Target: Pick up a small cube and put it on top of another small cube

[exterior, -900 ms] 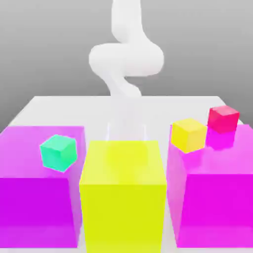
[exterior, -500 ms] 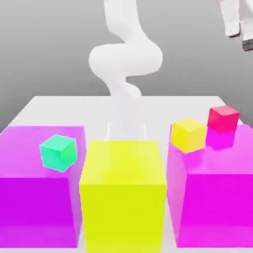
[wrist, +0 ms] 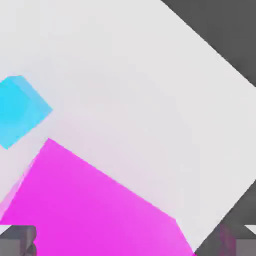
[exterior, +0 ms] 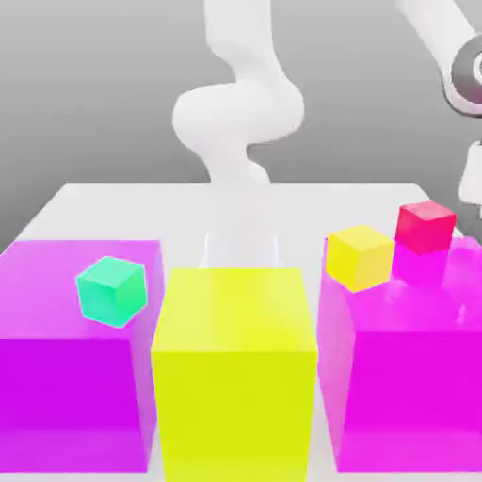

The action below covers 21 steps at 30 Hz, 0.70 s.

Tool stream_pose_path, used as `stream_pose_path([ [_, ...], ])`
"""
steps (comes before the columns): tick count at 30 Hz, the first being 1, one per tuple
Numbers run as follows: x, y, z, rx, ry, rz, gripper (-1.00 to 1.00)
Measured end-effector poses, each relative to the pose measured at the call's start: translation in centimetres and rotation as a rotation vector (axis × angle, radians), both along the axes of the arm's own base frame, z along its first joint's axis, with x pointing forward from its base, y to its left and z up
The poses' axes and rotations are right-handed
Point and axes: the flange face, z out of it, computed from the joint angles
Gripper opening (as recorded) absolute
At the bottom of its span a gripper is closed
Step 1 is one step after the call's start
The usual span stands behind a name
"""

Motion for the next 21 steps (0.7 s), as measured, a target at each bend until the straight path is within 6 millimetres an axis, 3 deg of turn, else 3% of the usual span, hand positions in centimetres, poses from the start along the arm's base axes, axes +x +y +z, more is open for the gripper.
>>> stream_pose_path([
  [2,-2.6,0.4,-3.3,-0.064,0.055,0.169,0.0],
  [4,-3.4,-0.6,-6.0,-0.082,0.129,0.284,0.0],
  [13,-1.3,-6.9,-8.7,0.066,0.256,0.377,0.0],
  [19,-0.9,-7.6,-13.9,0.089,0.258,0.379,0.0],
  [20,-0.9,-7.7,-14.9,0.088,0.258,0.38,-1.0],
  [21,-0.9,-7.7,-14.9,0.088,0.258,0.38,-1.0],
])
